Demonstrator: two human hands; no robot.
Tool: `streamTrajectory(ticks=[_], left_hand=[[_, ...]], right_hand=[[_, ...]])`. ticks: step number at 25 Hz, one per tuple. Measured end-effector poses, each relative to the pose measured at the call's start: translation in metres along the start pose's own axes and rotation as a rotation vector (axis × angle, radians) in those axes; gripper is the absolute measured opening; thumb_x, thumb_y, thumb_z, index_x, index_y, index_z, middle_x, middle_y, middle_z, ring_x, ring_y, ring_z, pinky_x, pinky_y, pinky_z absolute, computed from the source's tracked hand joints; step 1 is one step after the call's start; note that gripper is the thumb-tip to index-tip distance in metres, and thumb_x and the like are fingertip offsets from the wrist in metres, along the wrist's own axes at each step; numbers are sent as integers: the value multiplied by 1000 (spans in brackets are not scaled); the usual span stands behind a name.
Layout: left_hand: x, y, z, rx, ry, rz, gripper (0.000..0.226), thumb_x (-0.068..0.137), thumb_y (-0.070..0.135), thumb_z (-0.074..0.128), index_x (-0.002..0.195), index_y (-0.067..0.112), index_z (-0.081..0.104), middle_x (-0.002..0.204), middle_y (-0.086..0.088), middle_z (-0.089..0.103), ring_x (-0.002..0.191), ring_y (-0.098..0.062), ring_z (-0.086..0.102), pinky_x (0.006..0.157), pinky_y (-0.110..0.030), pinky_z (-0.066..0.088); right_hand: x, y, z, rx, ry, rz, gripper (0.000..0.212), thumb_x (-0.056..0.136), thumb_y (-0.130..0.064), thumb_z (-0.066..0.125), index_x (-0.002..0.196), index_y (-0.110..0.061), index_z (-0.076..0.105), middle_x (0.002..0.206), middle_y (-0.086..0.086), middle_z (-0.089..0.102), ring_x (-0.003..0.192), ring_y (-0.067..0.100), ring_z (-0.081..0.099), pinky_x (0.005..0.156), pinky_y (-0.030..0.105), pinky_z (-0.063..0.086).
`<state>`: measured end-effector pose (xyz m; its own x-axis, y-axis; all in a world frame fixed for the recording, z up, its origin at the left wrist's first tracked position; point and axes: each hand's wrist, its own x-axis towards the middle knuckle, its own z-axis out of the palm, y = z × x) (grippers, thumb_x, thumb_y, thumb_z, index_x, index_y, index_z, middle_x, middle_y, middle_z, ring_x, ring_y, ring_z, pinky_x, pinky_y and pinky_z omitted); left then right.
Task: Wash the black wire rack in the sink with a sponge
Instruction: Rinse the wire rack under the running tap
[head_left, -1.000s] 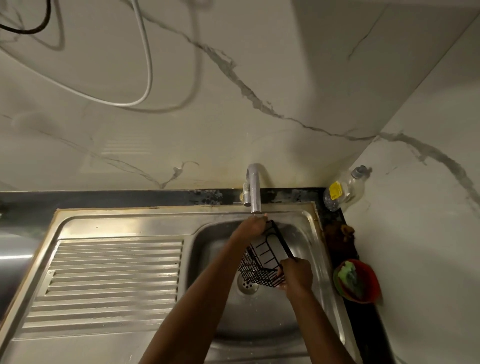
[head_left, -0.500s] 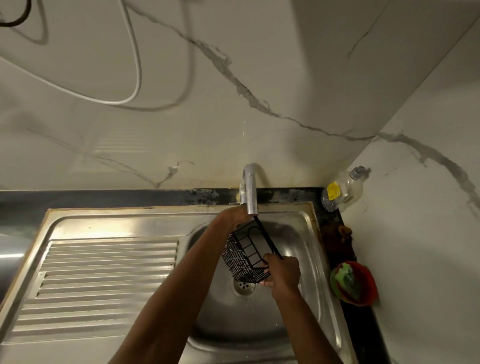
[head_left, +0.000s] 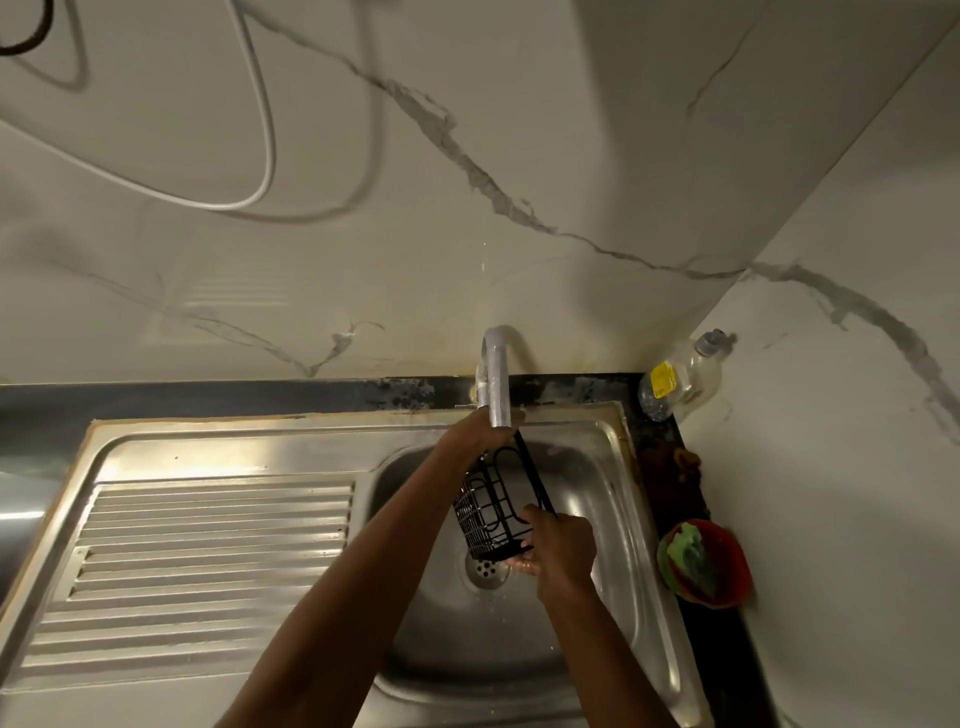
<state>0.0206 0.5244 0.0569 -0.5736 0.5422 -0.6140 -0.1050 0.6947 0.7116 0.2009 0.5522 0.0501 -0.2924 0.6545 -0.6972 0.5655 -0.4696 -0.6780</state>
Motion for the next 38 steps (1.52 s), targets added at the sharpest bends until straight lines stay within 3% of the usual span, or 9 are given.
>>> streamTrajectory(ticks=[4, 10, 13, 18, 21, 24, 29, 34, 38], left_hand=[[3, 8, -6, -87, -56, 43, 32, 106, 31, 54, 120, 3, 57, 91, -6, 56, 79, -15, 54, 77, -26, 51], [-2, -20, -6, 61, -2, 57, 56, 111, 39, 40, 152, 1, 42, 150, -22, 50, 138, -36, 48, 111, -42, 40], [-2, -20, -8, 14, 28, -13, 46, 111, 30, 44, 147, 2, 47, 142, -19, 55, 133, -34, 52, 110, -42, 42], [10, -9, -8, -526, -38, -169, 47, 103, 22, 61, 147, 9, 51, 136, -24, 59, 119, -35, 63, 102, -45, 55], [13, -3, -12, -232, -145, -115, 44, 102, 22, 62, 144, 13, 53, 134, -12, 56, 112, -24, 58, 92, -31, 52], [17, -5, -19, -38, -169, -136, 25, 105, 28, 59, 119, 7, 61, 104, -9, 63, 93, -22, 62, 99, -38, 54], [1, -9, -16, -164, -250, -300, 39, 100, 47, 62, 97, 8, 60, 82, -6, 65, 69, -15, 64, 64, -25, 59], [23, -21, 2, -72, -239, -272, 60, 90, 68, 62, 108, 11, 67, 111, -12, 68, 97, -23, 66, 98, -38, 58], [53, -37, 13, -40, -185, -270, 93, 73, 76, 70, 135, 8, 58, 129, -20, 63, 115, -33, 66, 99, -45, 57]], right_hand=[[-4, -4, -6, 3, 17, -6, 14, 82, -16, 80, 78, -10, 68, 89, 20, 70, 56, 34, 72, 65, 53, 63], [-12, -5, -3, -1, 29, -13, 23, 74, -23, 89, 76, -9, 71, 81, 19, 72, 60, 33, 73, 62, 48, 64], [-17, -6, -3, 30, 46, -15, 26, 74, -27, 90, 78, -8, 72, 77, 15, 71, 55, 29, 71, 66, 52, 63], [-20, -8, -10, 83, 41, -11, 20, 78, -25, 87, 78, -11, 73, 78, 16, 75, 57, 29, 74, 70, 52, 63], [-25, -8, -9, 85, 12, -1, 22, 79, -24, 86, 80, -8, 71, 80, 19, 74, 59, 31, 74, 70, 51, 64], [-29, -5, -8, 49, 4, -7, 22, 77, -24, 87, 77, -7, 73, 76, 17, 74, 56, 30, 73, 68, 51, 63], [-34, 1, -13, -11, 24, -66, 17, 73, -19, 87, 69, -9, 74, 60, 9, 72, 59, 29, 74, 68, 52, 63], [-32, 3, -37, 71, 23, -52, 8, 78, -6, 81, 75, -1, 75, 66, 17, 73, 63, 31, 74, 64, 40, 63], [-30, -2, -51, 145, 19, -7, 7, 82, -2, 75, 81, 5, 73, 71, 20, 74, 71, 36, 75, 71, 45, 63]])
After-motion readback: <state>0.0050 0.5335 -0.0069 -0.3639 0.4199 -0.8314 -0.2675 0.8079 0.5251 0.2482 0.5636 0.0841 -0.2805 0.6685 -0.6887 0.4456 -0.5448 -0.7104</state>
